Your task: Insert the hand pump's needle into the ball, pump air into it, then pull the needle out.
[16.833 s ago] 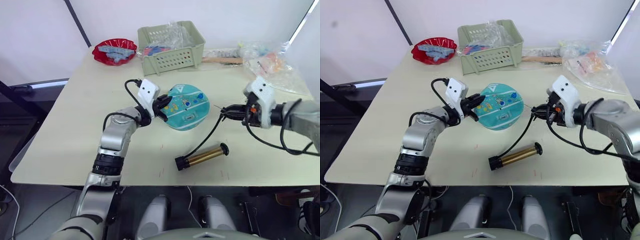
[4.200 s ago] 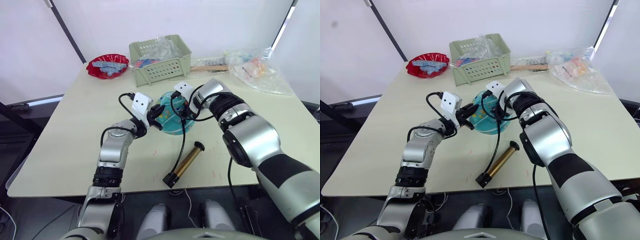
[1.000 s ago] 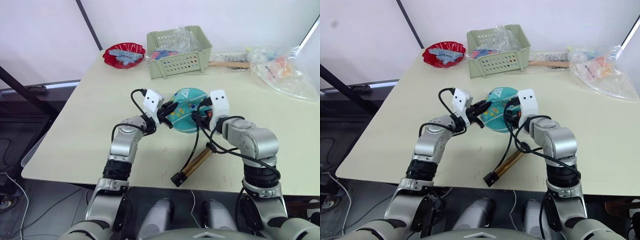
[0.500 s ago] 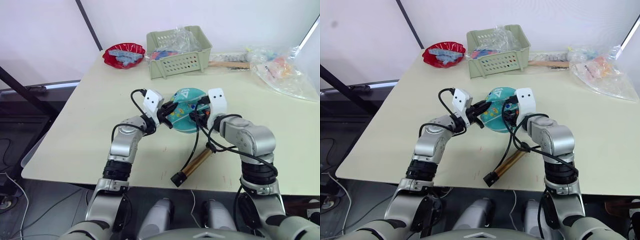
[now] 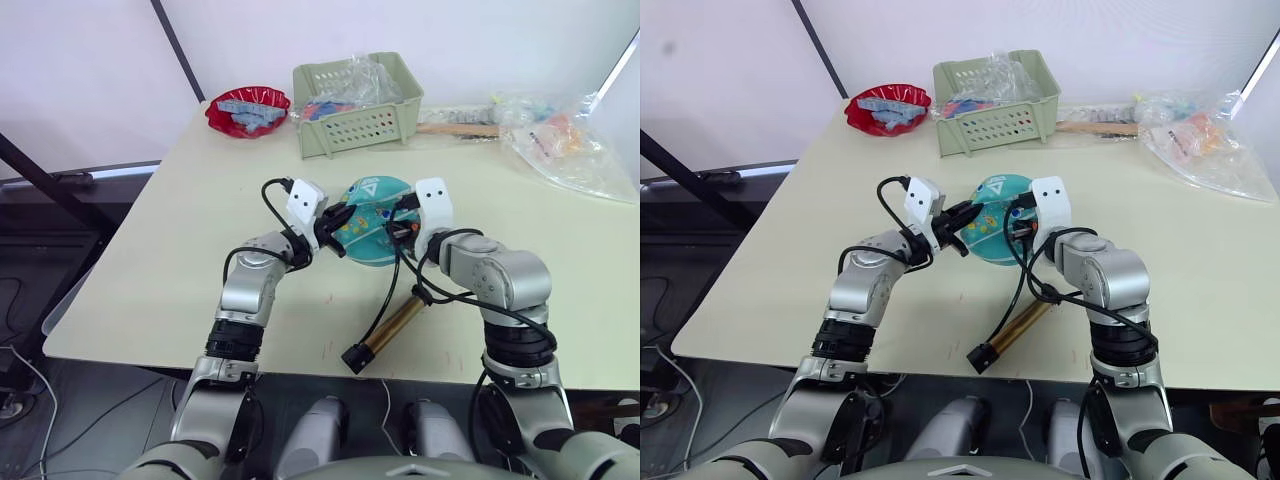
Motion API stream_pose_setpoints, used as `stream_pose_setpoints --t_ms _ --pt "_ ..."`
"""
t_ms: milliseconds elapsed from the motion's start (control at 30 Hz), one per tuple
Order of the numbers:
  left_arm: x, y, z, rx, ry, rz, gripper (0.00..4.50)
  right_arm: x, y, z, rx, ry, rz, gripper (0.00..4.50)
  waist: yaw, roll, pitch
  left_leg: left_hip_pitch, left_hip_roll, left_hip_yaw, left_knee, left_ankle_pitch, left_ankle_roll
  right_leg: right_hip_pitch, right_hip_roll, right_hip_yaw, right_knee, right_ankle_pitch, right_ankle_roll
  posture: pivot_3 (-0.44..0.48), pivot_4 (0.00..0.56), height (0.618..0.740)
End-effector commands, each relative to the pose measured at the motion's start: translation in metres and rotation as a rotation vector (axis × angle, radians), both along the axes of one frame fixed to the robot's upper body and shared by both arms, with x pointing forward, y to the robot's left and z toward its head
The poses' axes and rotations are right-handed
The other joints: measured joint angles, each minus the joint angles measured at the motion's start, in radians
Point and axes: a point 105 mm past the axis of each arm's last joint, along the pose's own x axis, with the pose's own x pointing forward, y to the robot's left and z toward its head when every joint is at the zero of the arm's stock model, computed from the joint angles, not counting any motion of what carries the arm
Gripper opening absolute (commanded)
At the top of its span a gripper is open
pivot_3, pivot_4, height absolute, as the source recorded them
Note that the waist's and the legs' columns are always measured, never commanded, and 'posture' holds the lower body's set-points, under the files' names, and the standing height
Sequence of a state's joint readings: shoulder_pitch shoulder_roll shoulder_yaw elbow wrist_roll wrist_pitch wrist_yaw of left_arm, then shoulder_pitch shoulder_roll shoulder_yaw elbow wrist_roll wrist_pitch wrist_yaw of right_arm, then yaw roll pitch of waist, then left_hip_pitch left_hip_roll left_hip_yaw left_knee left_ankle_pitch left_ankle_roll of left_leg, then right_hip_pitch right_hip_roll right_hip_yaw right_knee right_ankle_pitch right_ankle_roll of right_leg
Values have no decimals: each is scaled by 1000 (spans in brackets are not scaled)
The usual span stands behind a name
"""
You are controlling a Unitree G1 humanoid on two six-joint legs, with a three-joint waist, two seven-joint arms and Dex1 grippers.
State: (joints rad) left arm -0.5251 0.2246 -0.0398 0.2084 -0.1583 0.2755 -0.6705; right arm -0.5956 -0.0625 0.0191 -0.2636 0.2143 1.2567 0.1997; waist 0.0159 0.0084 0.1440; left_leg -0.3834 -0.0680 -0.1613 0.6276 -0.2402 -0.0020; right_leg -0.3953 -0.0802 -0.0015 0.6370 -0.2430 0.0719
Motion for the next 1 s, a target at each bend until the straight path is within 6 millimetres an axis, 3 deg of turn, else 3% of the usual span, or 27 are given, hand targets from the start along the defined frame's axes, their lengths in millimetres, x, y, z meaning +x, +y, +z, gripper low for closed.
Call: stream_pose_setpoints --t_ms 33,400,600,1000 --pt "-14 -7 -64 78 232 -19 0 -1 3 15 -55 -88 53 351 0 0 0 0 0 0 0 0 0 0 0 0 0 0 0 0 150 740" --pt "-11 -12 -61 75 226 -33 0 0 6 12 -492 -276 353 351 1 -1 0 -1 -1 4 1 0 0 1 -1 -1 0 0 0 0 150 740" --pt "-11 -14 -60 70 227 -40 0 0 11 8 -652 -256 515 351 1 -1 0 0 -1 3 2 0 0 2 -1 -1 0 0 0 0 150 740" --pt "-13 -18 -59 58 229 -52 0 15 21 6 -777 -159 627 351 -1 -1 0 0 -1 -1 3 0 0 2 -1 -1 1 0 0 0 150 740"
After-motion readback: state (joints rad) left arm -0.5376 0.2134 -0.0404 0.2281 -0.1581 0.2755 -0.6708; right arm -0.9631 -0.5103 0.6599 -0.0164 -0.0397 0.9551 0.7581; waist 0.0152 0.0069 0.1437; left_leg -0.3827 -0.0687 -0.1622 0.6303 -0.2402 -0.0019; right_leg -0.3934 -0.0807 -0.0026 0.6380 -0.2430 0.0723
